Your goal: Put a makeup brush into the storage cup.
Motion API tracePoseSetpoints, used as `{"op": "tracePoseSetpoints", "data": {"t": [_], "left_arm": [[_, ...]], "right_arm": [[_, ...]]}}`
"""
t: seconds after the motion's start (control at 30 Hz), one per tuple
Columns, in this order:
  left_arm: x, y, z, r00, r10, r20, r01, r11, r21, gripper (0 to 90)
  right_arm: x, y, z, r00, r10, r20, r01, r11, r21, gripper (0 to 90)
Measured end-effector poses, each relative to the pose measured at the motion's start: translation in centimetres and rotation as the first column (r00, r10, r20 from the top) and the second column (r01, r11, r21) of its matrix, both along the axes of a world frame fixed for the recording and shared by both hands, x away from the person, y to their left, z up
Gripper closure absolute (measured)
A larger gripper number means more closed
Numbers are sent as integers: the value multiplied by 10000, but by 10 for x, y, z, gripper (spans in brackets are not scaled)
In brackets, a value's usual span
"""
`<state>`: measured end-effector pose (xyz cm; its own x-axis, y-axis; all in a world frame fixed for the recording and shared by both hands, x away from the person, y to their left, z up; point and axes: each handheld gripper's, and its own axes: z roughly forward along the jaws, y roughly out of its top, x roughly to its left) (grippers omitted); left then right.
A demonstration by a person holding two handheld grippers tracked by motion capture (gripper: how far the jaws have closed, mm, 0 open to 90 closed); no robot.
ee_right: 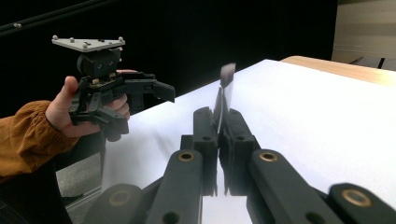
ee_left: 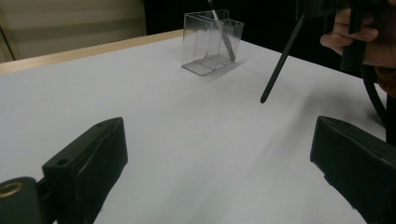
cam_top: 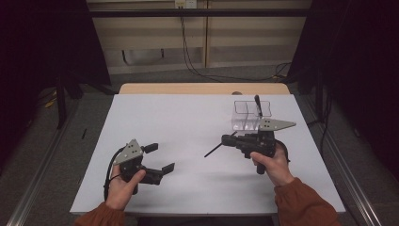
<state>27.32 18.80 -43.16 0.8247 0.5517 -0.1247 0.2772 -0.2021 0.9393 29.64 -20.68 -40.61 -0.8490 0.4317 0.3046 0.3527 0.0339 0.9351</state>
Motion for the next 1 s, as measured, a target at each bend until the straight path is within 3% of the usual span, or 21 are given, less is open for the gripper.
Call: {"op": "tracePoseSetpoints", "data": {"t": [0.37,0.57,0.83,1.0], "left_arm": [[-8,25,-2,9949,902,446,-891,9957,-261,42],[-11,34,-7,9879,1532,235,-1517,9868,-564,40],[-17,40,-7,9872,1558,341,-1535,9861,-635,39],[-20,41,-8,9837,1720,526,-1701,9846,-390,36]], "right_arm": [[-2,-9,0,9994,-325,-88,323,9992,-246,858],[-3,-17,1,9984,-550,-89,547,9980,-306,858],[-7,-36,4,9939,-1096,-154,1090,9935,-341,859],[-10,-49,5,9893,-1450,-151,1441,9883,-501,858]]}}
